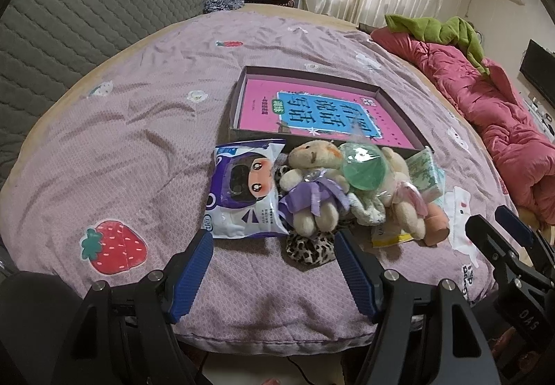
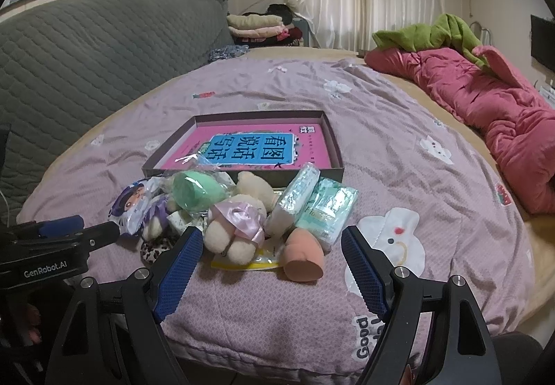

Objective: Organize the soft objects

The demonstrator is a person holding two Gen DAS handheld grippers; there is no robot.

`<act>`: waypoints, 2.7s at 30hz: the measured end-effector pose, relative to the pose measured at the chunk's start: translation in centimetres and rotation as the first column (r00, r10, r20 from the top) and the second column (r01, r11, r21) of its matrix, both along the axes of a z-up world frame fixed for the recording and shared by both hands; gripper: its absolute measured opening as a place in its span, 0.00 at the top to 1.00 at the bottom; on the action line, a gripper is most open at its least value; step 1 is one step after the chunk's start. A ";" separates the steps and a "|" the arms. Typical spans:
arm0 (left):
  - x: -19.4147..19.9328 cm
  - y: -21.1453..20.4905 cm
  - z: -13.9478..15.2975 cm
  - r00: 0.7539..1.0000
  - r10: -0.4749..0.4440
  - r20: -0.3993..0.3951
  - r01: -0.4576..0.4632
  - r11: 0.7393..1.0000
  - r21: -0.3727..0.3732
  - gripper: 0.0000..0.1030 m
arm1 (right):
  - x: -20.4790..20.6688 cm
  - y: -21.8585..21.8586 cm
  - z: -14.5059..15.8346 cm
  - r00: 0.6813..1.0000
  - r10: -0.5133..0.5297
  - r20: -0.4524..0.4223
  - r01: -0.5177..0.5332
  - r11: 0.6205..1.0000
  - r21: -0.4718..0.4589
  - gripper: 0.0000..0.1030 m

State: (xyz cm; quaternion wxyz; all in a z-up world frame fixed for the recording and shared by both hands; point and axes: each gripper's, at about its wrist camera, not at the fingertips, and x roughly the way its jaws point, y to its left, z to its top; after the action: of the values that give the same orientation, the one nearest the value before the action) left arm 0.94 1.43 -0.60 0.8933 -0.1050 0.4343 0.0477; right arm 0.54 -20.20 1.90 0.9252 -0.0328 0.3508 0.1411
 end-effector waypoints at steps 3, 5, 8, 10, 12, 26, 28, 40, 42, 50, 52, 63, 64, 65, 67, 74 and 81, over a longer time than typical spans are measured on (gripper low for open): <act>0.3 0.4 -0.4 1.000 0.011 -0.010 -0.011 1.000 -0.008 0.30 | 0.5 0.2 -0.3 1.000 -0.002 -0.014 0.002 1.000 0.002 0.20; 0.6 0.9 -0.6 1.000 0.020 -0.016 -0.020 1.000 -0.021 0.30 | 1.0 0.3 -0.6 1.000 -0.005 -0.023 0.005 1.000 0.001 0.20; 1.0 1.8 -0.8 0.999 0.039 -0.014 -0.039 0.999 -0.028 0.30 | 1.4 0.4 -0.7 1.000 -0.005 -0.029 0.005 1.000 0.009 0.20; 1.3 2.4 -1.0 0.999 0.050 -0.017 -0.050 0.998 -0.032 0.30 | 1.8 0.5 -0.8 1.000 -0.004 -0.031 0.005 1.000 0.011 0.20; 1.7 3.0 -1.2 0.998 0.060 -0.024 -0.061 0.997 -0.046 0.30 | 2.1 0.6 -0.9 0.999 -0.004 -0.033 0.004 1.000 0.012 0.20; 7.3 5.1 -4.4 0.988 0.013 -0.151 -0.037 0.987 -0.155 0.30 | 5.1 -0.1 -1.2 0.999 -0.005 -0.044 0.005 1.000 0.016 0.20; 7.6 5.1 -4.9 0.986 0.020 -0.165 -0.046 0.986 -0.158 0.30 | 5.6 -0.3 -1.2 0.999 -0.015 -0.048 0.016 1.000 0.016 0.20; 9.6 6.7 -6.0 0.984 0.026 -0.177 -0.069 0.968 -0.243 0.35 | 10.5 0.4 -3.3 0.988 -0.005 -0.154 0.006 1.000 0.001 0.57; 9.8 6.7 -6.1 0.985 0.020 -0.172 -0.063 0.967 -0.245 0.39 | 10.9 0.6 -4.0 0.984 -0.001 -0.181 0.003 1.000 0.012 0.63; 10.5 6.1 -6.3 0.985 -0.012 -0.170 -0.028 0.972 -0.232 0.52 | 12.1 0.9 -4.8 0.979 0.031 -0.200 -0.023 0.999 0.044 0.73; 10.5 6.1 -6.4 0.985 -0.012 -0.171 -0.029 0.972 -0.235 0.55 | 12.3 0.9 -4.9 0.978 0.029 -0.206 -0.020 0.999 0.045 0.74; 8.8 5.6 -3.2 0.999 -0.016 -0.041 0.008 0.979 -0.203 0.64 | 11.9 -0.2 -3.7 0.983 0.030 -0.183 -0.014 0.996 0.086 0.82; 8.5 5.6 -2.6 1.000 -0.014 -0.017 0.011 0.980 -0.197 0.64 | 11.7 -0.3 -3.5 0.984 0.031 -0.178 -0.014 0.996 0.092 0.82; 8.2 5.6 -2.0 1.000 -0.015 0.007 0.016 0.981 -0.192 0.64 | 11.6 -0.4 -3.3 0.985 0.031 -0.171 -0.014 0.995 0.100 0.82; 7.7 5.5 -1.1 0.999 -0.015 0.039 0.022 0.986 -0.164 0.64 | 11.2 -0.8 -2.4 0.989 0.032 -0.143 -0.014 0.992 0.122 0.82; 7.7 5.7 0.4 0.995 -0.013 0.099 0.028 0.988 -0.152 0.64 | 10.9 -1.7 0.3 0.998 0.026 -0.052 -0.015 0.982 0.190 0.82; 10.0 5.7 0.9 0.992 -0.005 0.127 0.023 0.990 -0.139 0.64 | 12.5 -1.7 1.0 0.999 0.023 -0.037 -0.015 0.976 0.218 0.82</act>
State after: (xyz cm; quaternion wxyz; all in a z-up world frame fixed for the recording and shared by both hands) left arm 10.96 7.10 0.26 0.9098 -0.1672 0.3798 0.0039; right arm 13.08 -21.94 2.91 0.9148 0.0680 0.3509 0.1881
